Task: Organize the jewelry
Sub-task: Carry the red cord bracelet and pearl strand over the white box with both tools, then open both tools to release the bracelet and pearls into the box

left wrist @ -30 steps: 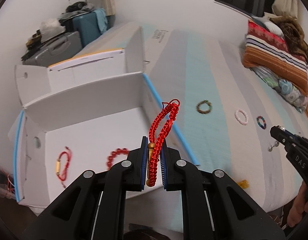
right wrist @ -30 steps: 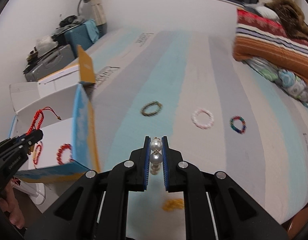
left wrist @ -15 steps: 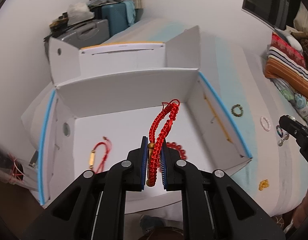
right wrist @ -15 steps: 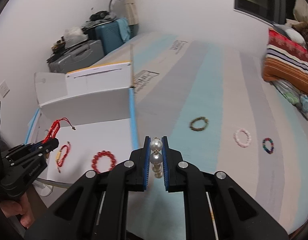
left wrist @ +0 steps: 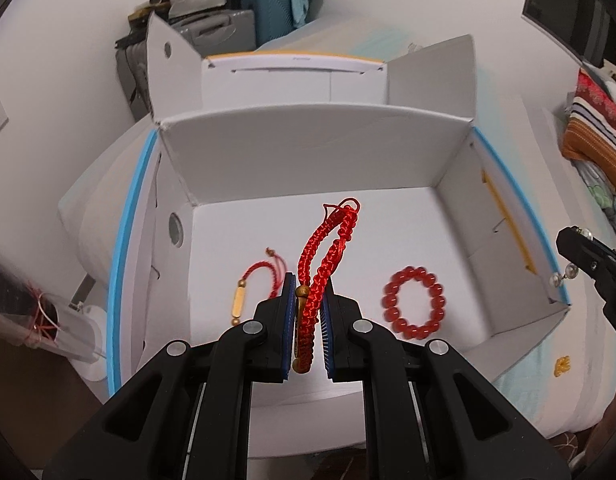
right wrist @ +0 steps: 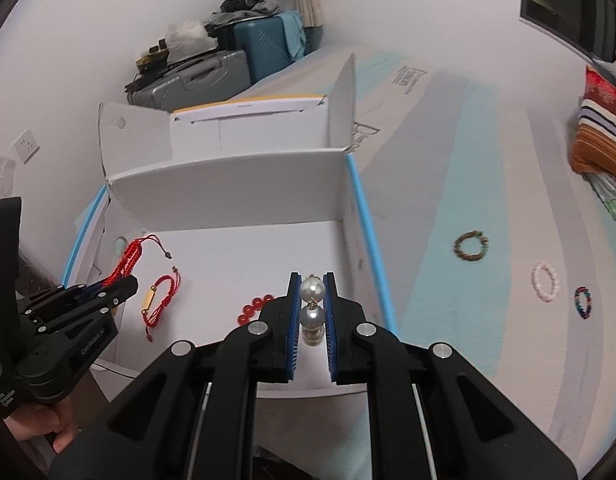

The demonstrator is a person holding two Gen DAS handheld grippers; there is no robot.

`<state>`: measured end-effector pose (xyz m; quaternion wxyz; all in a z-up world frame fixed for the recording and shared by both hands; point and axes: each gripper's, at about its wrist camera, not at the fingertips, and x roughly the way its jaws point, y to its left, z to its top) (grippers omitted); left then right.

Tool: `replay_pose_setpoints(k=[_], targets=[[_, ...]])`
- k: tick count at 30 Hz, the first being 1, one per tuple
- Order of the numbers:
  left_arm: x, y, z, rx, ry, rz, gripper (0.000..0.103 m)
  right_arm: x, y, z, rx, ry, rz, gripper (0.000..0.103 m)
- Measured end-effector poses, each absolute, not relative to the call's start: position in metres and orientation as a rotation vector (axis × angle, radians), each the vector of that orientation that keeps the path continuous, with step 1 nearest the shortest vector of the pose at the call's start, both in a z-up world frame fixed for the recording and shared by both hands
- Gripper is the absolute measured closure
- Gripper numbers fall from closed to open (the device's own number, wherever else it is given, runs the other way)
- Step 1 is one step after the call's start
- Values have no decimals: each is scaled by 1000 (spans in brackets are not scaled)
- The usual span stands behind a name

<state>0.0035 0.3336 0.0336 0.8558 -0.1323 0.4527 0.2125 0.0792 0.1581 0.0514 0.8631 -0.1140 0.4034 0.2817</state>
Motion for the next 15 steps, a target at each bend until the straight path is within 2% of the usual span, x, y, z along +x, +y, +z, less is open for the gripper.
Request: replay_pose_setpoints(k=[15], targets=[[13,348,10,-296,1007,461,91,90,189,6,-296,957,594,93]])
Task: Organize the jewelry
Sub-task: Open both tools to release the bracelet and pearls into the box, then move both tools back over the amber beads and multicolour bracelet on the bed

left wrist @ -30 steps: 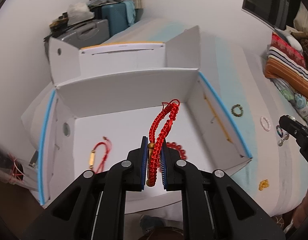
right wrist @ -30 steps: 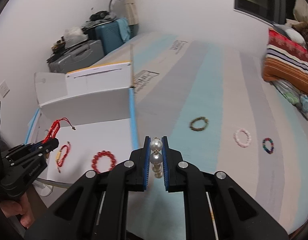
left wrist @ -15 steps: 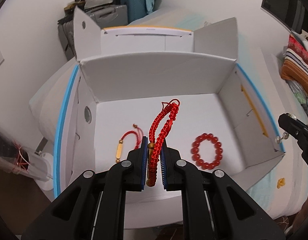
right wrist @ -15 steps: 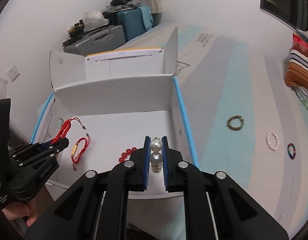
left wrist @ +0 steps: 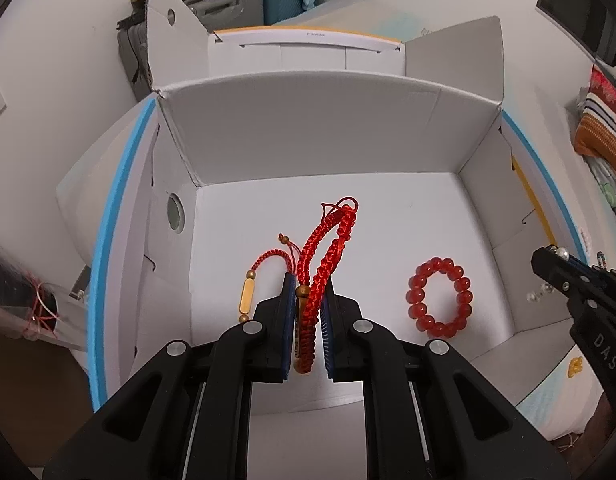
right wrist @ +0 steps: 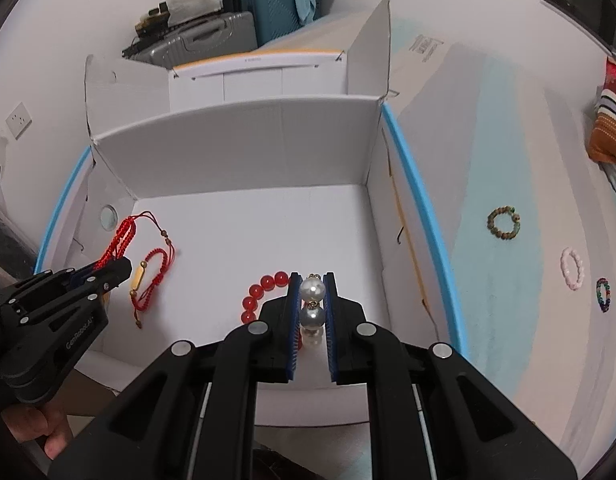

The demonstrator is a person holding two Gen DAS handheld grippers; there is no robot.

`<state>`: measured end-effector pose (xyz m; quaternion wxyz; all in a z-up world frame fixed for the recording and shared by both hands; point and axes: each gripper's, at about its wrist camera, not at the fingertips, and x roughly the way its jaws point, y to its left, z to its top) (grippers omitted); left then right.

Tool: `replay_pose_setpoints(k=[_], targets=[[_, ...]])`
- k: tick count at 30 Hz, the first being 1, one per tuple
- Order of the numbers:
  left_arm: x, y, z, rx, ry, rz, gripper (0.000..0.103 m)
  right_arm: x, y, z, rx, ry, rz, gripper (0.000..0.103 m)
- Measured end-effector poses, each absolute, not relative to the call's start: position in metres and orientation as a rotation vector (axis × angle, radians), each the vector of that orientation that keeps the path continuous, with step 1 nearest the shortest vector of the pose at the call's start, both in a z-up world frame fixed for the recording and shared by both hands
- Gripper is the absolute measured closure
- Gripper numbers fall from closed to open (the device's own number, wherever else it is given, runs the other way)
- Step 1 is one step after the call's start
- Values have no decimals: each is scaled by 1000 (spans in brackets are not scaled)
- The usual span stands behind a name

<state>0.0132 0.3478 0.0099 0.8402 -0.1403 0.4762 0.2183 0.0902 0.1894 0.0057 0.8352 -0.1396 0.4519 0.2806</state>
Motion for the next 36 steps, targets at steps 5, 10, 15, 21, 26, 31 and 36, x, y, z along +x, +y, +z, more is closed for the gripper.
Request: replay_pose_setpoints(k=[5,10,15,21,26,31,36], targets=[[14,348,7,-303,1010,462,89,90,195,-2,-307,982,589,92],[11,349,11,-304,992,473,72,85,195,1,-295,980,600,74],[7,348,20,-304,965,487,49,82,192,12,-266,961,608,53],[-2,337,37,-271,918,509,26,78,178,29,-238,920,598,27],[-4,322,49,-235,879,506,11,77,163,42,-232,884,578,15],[-1,300,60,-210,855,488,6,81,137,53,-210,852,542,8],[7,273,66,-186,840,447,6,93,103,62,-195,836,486,8]])
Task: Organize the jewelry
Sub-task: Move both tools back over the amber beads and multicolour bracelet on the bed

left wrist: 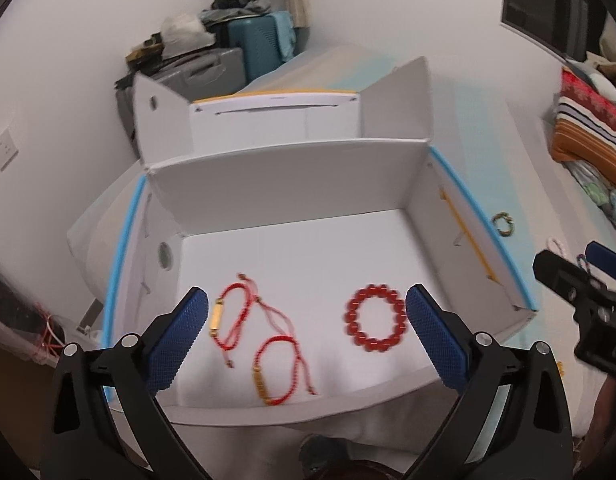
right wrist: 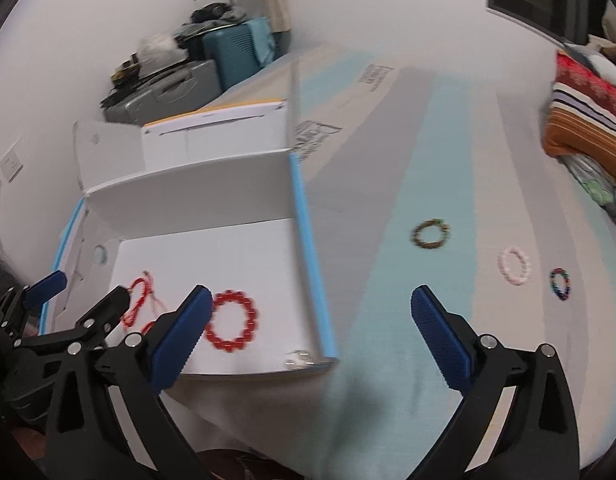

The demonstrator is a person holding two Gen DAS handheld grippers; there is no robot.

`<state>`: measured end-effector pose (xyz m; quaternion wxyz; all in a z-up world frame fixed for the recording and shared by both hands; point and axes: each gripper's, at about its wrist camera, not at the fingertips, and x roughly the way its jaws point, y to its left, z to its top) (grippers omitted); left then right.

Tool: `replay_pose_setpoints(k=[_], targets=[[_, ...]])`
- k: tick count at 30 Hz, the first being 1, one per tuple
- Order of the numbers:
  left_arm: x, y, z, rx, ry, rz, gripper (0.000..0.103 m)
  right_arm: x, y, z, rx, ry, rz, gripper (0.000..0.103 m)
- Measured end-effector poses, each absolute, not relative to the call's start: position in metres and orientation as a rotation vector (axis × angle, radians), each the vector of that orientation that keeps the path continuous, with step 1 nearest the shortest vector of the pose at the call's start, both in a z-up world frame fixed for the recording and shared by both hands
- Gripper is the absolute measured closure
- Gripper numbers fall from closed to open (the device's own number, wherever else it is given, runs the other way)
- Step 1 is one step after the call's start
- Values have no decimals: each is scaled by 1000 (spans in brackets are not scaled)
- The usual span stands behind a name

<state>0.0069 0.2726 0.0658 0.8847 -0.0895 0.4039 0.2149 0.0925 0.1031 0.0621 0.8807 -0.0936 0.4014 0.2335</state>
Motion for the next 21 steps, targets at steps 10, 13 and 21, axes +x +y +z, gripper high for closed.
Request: replay_pose_setpoints(k=[10,13,21], targets=[[36,204,68,-139,840,337,6,136,0,74,-115,820,363,8],[48,180,66,-123,848,300,6,151,-31,71,-105,828,323,8],[77,113,57,-82,860,171,6,194,-114,56,-78,843,211,8]])
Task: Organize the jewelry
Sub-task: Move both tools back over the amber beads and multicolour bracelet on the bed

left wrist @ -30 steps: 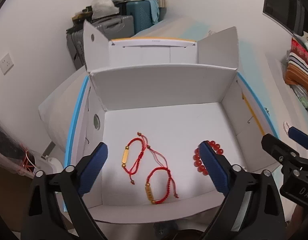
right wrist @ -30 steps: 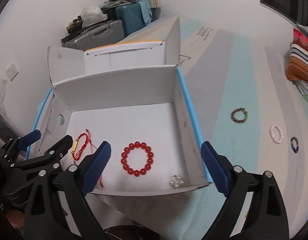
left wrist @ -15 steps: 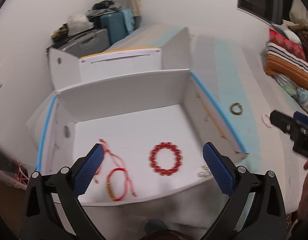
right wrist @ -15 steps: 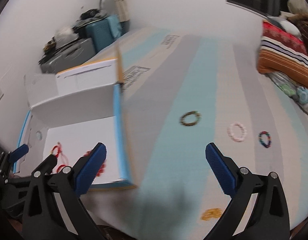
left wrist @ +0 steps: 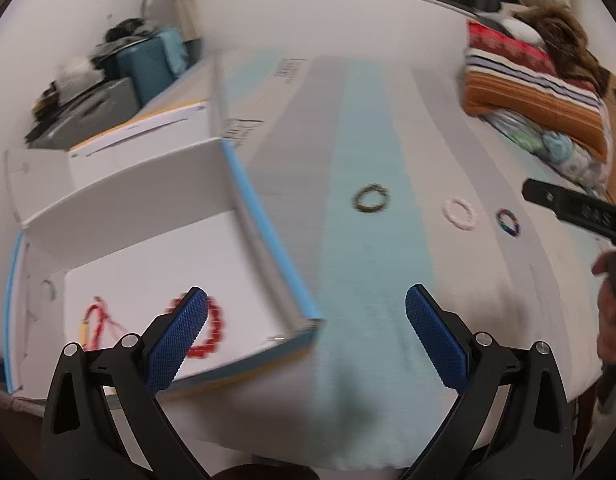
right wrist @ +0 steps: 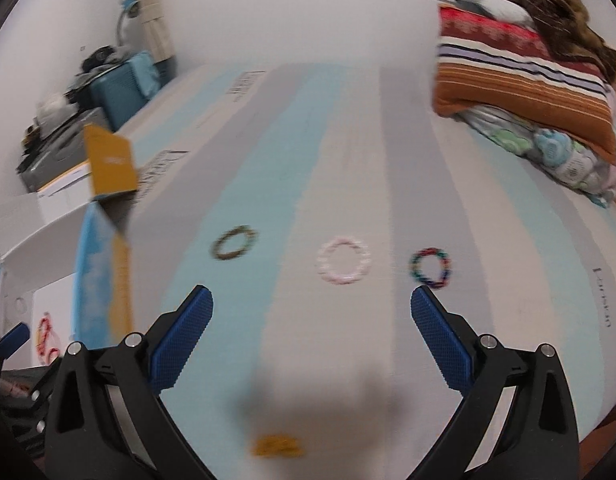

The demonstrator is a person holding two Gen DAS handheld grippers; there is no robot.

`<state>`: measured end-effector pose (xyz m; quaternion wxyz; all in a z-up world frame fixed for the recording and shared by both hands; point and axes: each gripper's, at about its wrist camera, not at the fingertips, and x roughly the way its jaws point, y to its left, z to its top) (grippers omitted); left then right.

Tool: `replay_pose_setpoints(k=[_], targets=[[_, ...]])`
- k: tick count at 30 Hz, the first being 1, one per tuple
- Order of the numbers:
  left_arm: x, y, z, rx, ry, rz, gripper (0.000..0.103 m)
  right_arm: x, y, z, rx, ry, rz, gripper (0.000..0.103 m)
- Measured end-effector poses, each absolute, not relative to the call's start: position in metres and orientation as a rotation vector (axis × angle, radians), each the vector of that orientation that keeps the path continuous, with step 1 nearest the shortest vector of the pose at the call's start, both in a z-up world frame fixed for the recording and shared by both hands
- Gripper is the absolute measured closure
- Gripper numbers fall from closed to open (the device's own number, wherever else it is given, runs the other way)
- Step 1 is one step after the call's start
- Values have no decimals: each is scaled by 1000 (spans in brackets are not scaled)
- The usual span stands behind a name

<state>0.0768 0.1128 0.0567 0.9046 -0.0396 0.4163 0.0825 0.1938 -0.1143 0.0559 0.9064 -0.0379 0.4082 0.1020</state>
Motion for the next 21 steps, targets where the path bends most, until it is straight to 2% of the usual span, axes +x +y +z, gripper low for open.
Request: replay_pose_setpoints(k=[10,21], targets=[[102,43,23,-32,911,39,6,251,-191,10,-51,944,134,8],[114,-5,-43,22,1003,-83,6,297,-229,-41,-110,973,15,8]])
